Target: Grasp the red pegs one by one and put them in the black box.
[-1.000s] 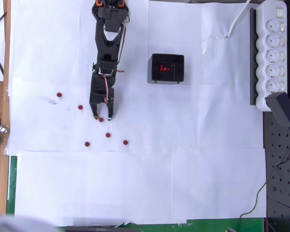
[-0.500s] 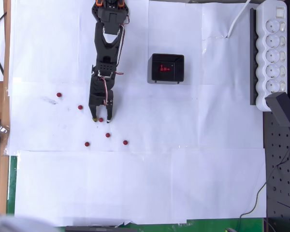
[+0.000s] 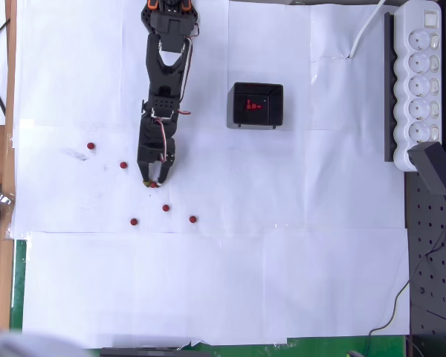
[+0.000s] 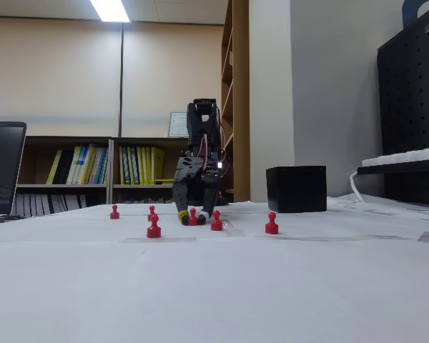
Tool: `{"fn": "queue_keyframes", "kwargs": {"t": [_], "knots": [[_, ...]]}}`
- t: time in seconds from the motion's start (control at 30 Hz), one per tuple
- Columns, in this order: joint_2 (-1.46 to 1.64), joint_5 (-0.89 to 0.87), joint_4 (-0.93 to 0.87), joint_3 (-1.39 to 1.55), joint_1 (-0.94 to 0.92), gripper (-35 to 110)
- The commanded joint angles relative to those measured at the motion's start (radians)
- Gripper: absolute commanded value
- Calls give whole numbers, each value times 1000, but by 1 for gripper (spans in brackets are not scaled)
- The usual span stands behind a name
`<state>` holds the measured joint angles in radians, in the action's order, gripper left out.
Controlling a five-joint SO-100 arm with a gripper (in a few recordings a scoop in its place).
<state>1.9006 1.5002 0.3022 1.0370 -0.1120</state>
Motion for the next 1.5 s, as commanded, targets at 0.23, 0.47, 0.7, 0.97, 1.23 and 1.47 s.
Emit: {"fn": "queue_keyframes", "kwargs": {"t": [0.23,0.47,0.7,0.97,1.23,1.47], "knots": [[-261,173,-609,135,11,0],[-448,445,-1445,577,135,0],[-506,660,-2039,999,440,0],[-517,936,-2014,939,813,0],[-433,1028,-1721,657,925,0],[-396,1008,-1548,488,905,6]]}}
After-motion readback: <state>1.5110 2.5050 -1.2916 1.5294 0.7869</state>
